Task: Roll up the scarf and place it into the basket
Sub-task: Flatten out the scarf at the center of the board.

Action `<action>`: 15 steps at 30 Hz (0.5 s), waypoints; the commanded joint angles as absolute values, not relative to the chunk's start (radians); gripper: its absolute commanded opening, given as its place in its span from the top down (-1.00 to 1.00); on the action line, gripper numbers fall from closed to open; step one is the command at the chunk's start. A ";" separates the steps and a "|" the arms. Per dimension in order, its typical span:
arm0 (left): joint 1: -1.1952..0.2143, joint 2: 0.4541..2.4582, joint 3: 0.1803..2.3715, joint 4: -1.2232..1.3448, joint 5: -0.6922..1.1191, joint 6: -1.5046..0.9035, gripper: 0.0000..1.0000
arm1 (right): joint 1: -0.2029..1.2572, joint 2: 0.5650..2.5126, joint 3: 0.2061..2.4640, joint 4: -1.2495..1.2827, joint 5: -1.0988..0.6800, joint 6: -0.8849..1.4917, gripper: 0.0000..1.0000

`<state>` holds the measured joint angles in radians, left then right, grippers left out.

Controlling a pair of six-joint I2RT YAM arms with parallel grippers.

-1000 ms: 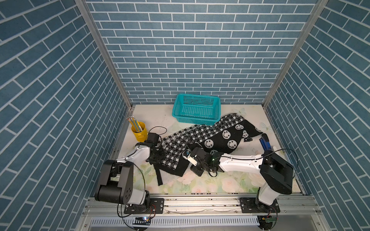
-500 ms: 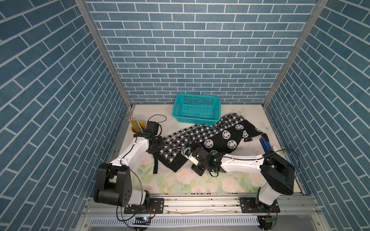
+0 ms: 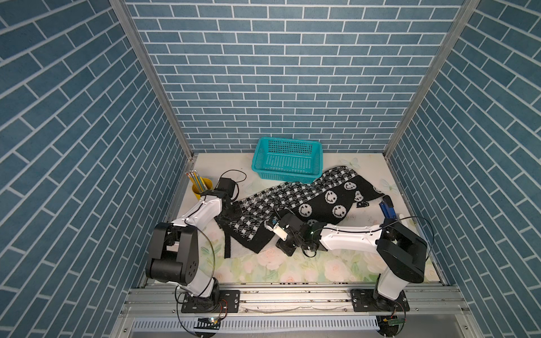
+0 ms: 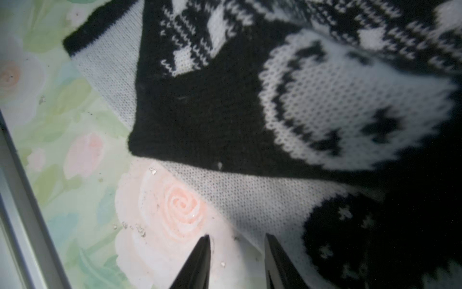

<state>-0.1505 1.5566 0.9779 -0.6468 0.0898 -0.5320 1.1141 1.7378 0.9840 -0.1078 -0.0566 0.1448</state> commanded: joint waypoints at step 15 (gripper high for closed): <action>-0.094 1.515 1.055 -0.667 0.089 -0.476 -0.89 | 1.075 1.833 0.979 -0.180 -0.147 0.254 1.00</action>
